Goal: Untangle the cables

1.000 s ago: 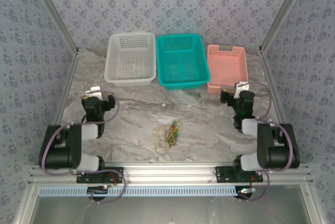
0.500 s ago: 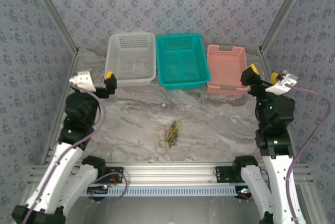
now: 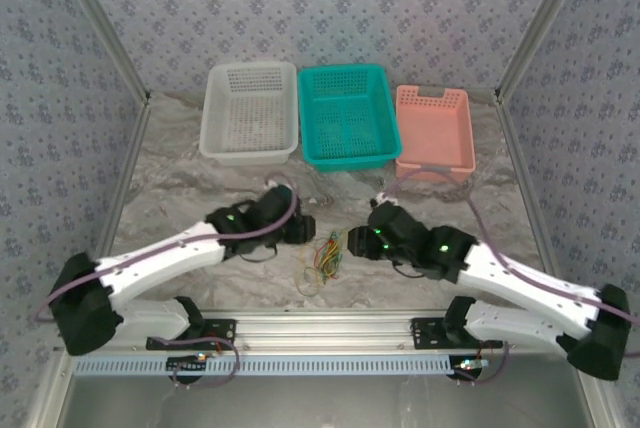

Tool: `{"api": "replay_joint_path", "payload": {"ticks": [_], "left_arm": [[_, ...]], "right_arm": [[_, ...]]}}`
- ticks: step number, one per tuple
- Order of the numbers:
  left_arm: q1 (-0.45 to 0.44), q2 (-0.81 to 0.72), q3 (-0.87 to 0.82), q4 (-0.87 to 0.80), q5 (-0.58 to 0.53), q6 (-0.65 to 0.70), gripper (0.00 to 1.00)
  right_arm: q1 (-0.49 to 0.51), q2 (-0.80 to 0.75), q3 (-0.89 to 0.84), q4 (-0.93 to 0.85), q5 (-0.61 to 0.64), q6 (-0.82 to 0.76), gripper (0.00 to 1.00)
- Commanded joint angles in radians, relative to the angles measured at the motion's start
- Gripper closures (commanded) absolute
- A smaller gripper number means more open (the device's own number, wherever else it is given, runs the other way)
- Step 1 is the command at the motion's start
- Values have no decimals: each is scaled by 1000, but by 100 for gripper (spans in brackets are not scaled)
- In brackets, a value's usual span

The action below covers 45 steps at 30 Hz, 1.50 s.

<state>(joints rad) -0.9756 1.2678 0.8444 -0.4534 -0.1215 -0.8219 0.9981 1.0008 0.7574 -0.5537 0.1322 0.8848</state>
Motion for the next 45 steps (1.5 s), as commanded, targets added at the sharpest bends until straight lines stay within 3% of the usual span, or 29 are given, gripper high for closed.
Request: {"api": "replay_joint_path", "payload": {"ticks": [1,5,10,14,17,19,20,24,26,30,36,40,45], "left_arm": [[-47,99,-27,5,-31,-156,45],[-54,180,-26,45,-16,-164,47],[-55,240,-66,164,34,-184,48],[-64,291,-71,235,51,-197,49],[-78,323,-55,278,48,-203,50],[-84,351,-30,289,32,-197,58],[-84,369,-18,284,25,-195,62],[-84,428,9,292,-32,-181,78],[-81,431,7,303,-71,-181,100],[-51,347,-19,223,-209,-198,100],[92,122,-92,156,-208,-142,100],[162,26,-121,244,-58,-53,100],[162,102,-58,298,86,6,100]], "right_arm": [[12,71,-67,123,-58,139,51],[4,153,-125,269,-110,223,46],[3,282,-162,431,-153,283,49],[2,373,-163,484,-157,323,64],[2,410,-163,500,-145,341,80],[-1,407,-163,486,-119,341,98],[-1,401,-158,471,-106,335,100],[-15,355,-148,435,-104,288,100],[-38,316,-146,402,-116,258,100],[-121,196,-128,265,-132,156,100],[-289,69,-64,62,-206,-50,100],[-336,65,-59,92,-260,-123,100],[-333,188,-57,216,-285,-147,100]]}}
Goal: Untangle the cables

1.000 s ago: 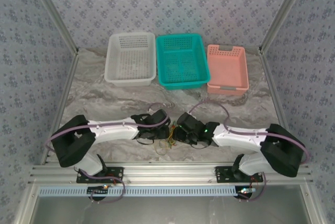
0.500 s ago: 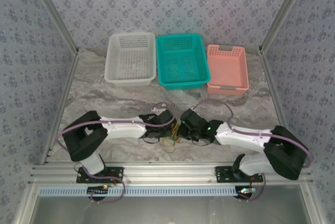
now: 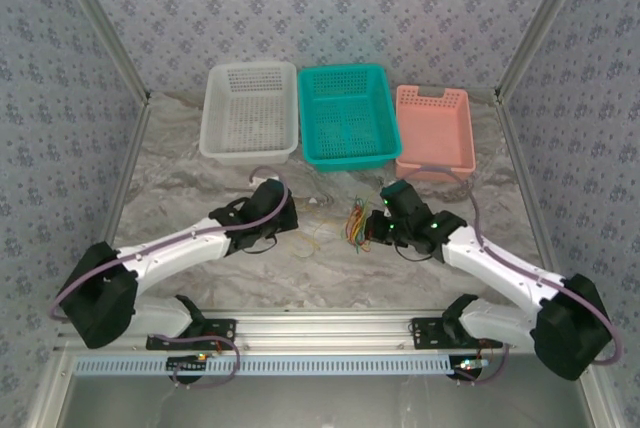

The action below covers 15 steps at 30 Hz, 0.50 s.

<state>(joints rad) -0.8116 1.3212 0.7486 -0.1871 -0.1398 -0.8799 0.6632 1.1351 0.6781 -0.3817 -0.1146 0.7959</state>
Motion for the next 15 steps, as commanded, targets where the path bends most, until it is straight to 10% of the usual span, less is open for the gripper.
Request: {"api": "replay_joint_path", "payload": {"ticks": [1,7,15], "left_arm": [[-1,69,52,22,104,61,100],[-82,20,87,-58,9,69,46],[-141,43,148,-59,77,194,47]], "right_arm": [[3,78,25,66,-34,-56,100],[13,169,46,159,-76,-90,100],[10,226,113,128,-159,-142,100]]}}
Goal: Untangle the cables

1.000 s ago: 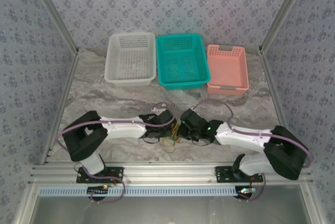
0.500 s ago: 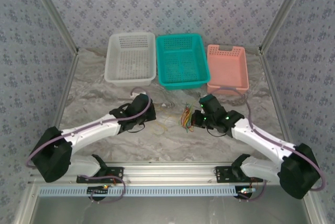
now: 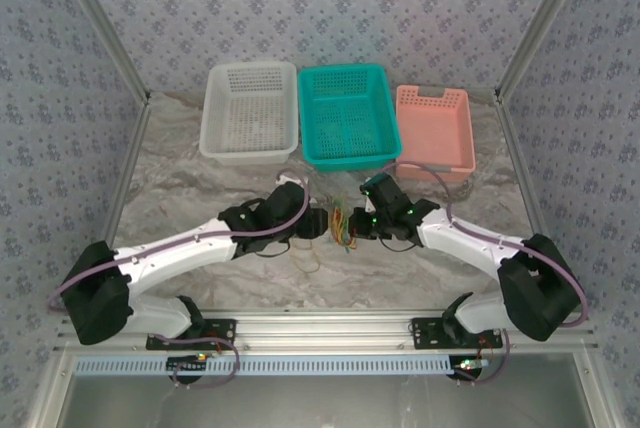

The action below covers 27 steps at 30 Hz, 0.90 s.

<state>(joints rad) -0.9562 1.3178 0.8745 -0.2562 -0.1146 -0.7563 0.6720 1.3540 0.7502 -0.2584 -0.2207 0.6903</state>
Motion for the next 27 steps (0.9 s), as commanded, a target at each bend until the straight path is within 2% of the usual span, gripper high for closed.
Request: {"api": "replay_joint_path", "payload": {"ticks": [1,7,11,14,15,17,18,21,27], "left_arm": [[3,83,31,29,78,79,48],[43,218,54,141,139,66,47],[71,243,32,190,141,62,51],[80,254,-10,292,176,40,64],[81,261,-18,321,188,33,71],[85,275,-30,367,201,14,95],[87,278,-36,381,201,5,100],[91,246,-71,385,142,-22,100],[133,59,-210,355,32,-67,100]], "right_arm": [[2,6,46,7,-68,-35,100],[-1,-20,31,40,-139,-12,100],[-8,-57,11,39,-151,3,100],[-15,-83,-16,70,-177,24,100],[-20,-90,-27,81,-184,34,100],[-23,-101,-39,87,-181,42,100],[-27,-108,-42,84,-179,42,100],[-49,-129,-46,47,-153,39,100],[-104,-237,-56,-79,-59,14,100]]}}
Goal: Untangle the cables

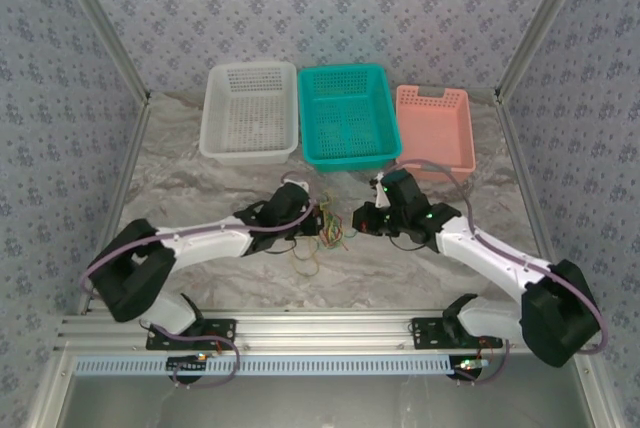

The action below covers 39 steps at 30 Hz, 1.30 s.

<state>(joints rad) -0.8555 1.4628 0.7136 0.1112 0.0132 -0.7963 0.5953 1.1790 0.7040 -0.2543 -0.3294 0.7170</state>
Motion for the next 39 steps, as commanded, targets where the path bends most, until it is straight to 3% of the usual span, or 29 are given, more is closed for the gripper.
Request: {"api": "replay_joint_path", "payload": {"ticks": [1,7,14,20,27,30,34,39], "left_arm": [[42,-120,-68,-18,-100,-30,100],[73,-238,-85,-137,-106,9,100],[76,-291,-76,-244,-117,62,100],[76,-346,-53,-388,-218,107,100],[119,-380,-16,-551,-381,88,100],[132,-399,-22,-521,-316,158,100],[126,-357,-38,-369,-40,299,100],[36,-218,52,-429,-83,400,100]], "right_arm": [[-39,-82,-14,-97,66,-13,100],[-109,-181,-26,-158,166,3,100],[-193,-256,-24,-156,193,62,100],[-277,-322,-15,-201,182,62,100],[-289,-334,1,-283,200,23,100],[-303,-363,-13,-277,183,19,100],[-252,-284,-25,-223,142,29,100],[-205,-160,-54,-156,127,42,100]]}}
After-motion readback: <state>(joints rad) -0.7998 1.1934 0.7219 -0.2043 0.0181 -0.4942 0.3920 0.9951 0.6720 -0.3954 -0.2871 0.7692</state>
